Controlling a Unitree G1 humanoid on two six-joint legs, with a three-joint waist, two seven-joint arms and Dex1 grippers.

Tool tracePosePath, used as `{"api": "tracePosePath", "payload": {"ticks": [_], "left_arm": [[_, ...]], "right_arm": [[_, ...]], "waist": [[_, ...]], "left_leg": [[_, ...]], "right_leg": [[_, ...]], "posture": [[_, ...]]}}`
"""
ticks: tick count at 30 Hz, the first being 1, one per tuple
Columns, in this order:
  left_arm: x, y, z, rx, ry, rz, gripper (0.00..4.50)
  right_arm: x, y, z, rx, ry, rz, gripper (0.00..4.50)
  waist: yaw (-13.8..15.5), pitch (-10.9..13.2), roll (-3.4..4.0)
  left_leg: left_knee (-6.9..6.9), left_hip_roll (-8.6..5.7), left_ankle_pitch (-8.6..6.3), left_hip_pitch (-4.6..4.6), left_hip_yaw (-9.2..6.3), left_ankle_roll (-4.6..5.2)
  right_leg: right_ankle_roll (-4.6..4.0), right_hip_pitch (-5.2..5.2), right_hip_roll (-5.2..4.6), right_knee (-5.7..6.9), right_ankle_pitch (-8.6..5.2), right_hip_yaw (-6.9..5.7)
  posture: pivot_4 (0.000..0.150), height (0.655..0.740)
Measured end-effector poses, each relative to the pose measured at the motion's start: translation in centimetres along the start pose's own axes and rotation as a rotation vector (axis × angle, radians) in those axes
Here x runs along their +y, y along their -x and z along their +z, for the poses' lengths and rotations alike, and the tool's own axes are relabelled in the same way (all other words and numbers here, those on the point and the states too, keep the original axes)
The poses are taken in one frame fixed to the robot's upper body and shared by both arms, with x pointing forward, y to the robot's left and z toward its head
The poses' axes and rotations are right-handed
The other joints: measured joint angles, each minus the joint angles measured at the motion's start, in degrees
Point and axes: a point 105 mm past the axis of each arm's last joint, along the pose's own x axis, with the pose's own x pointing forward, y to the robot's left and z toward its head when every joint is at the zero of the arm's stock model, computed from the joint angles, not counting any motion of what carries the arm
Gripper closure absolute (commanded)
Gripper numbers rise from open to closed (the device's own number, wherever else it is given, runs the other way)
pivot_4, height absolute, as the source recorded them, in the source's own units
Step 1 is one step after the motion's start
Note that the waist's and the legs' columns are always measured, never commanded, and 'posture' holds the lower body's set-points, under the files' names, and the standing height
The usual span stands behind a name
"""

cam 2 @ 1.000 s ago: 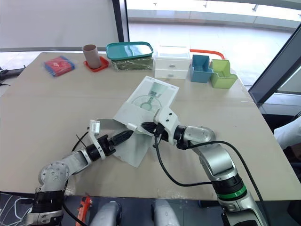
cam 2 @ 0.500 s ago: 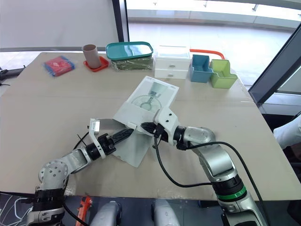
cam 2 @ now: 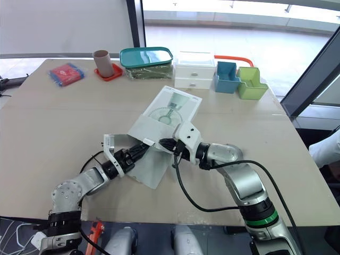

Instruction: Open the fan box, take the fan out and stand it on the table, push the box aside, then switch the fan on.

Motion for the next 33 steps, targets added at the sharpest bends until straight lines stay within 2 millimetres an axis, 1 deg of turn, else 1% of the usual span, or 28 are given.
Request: {"api": "tracePosePath", "payload": {"ticks": [5, 7, 8, 12, 13, 31, 33], "left_arm": [[-0.2, -0.5, -0.5, 0.022, 0.023, -0.026, 0.05], [-0.2, -0.5, -0.6, 0.027, 0.025, -0.031, 0.56], [-0.2, -0.5, -0.6, 0.029, 0.026, -0.033, 0.68], [-0.7, -0.9, -0.4, 0.026, 0.031, -0.073, 2.05], [-0.9, -0.9, -0.3, 0.024, 0.03, -0.08, 2.15], [-0.7, -1.2, -0.3, 0.003, 0.063, -0.101, 2.15], [-0.7, -1.2, -0.3, 0.002, 0.065, -0.101, 2.57]], "right_arm": [[0.0, 0.0, 0.0, 0.001, -0.001, -0.002, 4.5], [0.0, 0.0, 0.0, 0.001, -0.001, -0.001, 4.5], [0.0, 0.0, 0.0, 0.001, -0.002, -0.001, 4.5], [0.0, 0.0, 0.0, 0.002, -0.003, -0.001, 4.5], [0.0, 0.0, 0.0, 0.002, -0.003, -0.001, 4.5], [0.0, 0.0, 0.0, 0.003, -0.003, -0.002, 4.5], [0.0, 0.0, 0.0, 0.003, -0.003, -0.002, 4.5]], "waist": [[0.0, 0.0, 0.0], [0.0, 0.0, 0.0], [0.0, 0.0, 0.0], [0.0, 0.0, 0.0], [0.0, 0.0, 0.0], [0.0, 0.0, 0.0], [0.0, 0.0, 0.0]], "left_leg": [[0.0, -0.02, 0.0, 0.0, 0.0, 0.0], [0.0, -0.02, 0.0, 0.0, 0.0, 0.0], [0.0, -0.03, 0.0, 0.0, 0.0, 0.0], [0.0, -0.03, 0.0, 0.0, 0.0, 0.0], [0.0, -0.03, 0.0, 0.0, 0.0, 0.0], [0.01, -0.04, 0.0, 0.0, 0.0, -0.01], [0.01, -0.04, 0.0, 0.0, 0.0, -0.01]], "right_leg": [[0.0, 0.0, -0.01, 0.0, 0.0, 0.0], [0.0, 0.0, -0.01, 0.0, 0.0, 0.0], [0.01, 0.0, -0.01, 0.0, 0.0, 0.0], [0.0, 0.0, -0.02, -0.01, 0.0, 0.0], [0.01, 0.0, -0.02, -0.01, 0.0, 0.0], [0.05, 0.01, -0.02, -0.01, -0.03, 0.01], [0.05, 0.01, -0.02, -0.01, -0.03, 0.01]], "posture": [[0.15, 0.74], [0.15, 0.74], [0.15, 0.74], [0.15, 0.74], [0.15, 0.74], [0.15, 0.74], [0.15, 0.74]]}}
